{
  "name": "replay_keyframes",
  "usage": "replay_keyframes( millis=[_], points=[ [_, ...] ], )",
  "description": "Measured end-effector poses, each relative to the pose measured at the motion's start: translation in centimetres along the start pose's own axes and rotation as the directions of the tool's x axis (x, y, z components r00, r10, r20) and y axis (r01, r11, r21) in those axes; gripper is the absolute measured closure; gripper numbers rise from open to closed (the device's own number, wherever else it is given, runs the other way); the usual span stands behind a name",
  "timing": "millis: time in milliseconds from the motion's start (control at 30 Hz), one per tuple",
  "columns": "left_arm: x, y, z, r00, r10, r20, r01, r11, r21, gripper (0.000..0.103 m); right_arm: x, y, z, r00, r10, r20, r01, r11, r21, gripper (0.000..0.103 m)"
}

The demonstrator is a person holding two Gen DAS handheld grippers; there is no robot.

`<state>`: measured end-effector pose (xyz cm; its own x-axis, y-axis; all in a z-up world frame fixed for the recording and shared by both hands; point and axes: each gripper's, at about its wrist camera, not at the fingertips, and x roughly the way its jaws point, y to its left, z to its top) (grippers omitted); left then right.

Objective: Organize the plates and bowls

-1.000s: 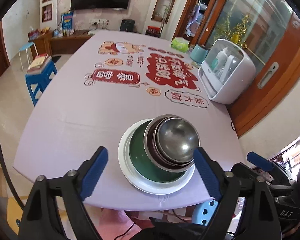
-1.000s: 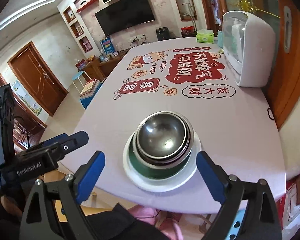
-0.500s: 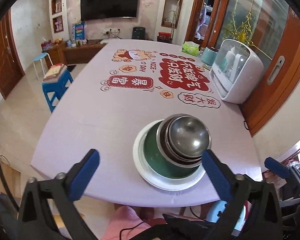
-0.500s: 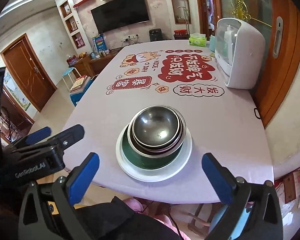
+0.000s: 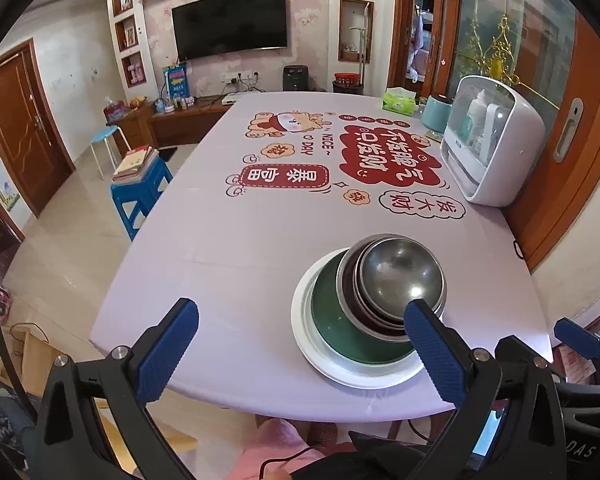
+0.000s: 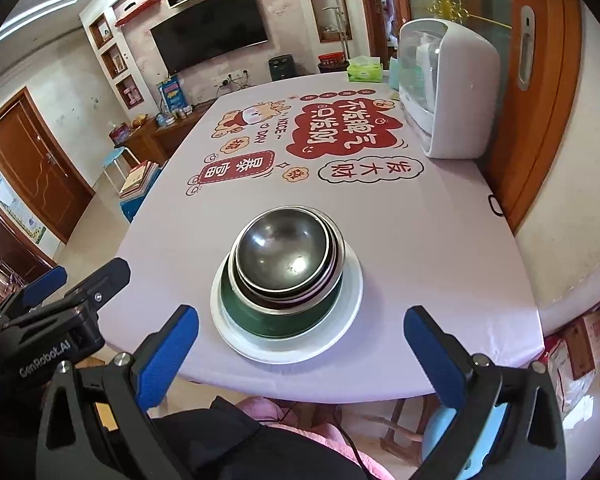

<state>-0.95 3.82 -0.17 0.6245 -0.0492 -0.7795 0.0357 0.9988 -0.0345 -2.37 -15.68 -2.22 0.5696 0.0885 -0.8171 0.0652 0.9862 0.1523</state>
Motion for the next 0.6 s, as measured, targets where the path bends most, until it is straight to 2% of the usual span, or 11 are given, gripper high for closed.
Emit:
replay_keyframes(
  millis=[600],
  points=[
    [0.37,-0.78,-0.03,1.000,0.011,-0.002,-0.011,1.000,0.027,0.001,0.28,-0.17,0.30,1.000,0.012,0.004,-0.012,1.000,-0.001,0.000]
  ],
)
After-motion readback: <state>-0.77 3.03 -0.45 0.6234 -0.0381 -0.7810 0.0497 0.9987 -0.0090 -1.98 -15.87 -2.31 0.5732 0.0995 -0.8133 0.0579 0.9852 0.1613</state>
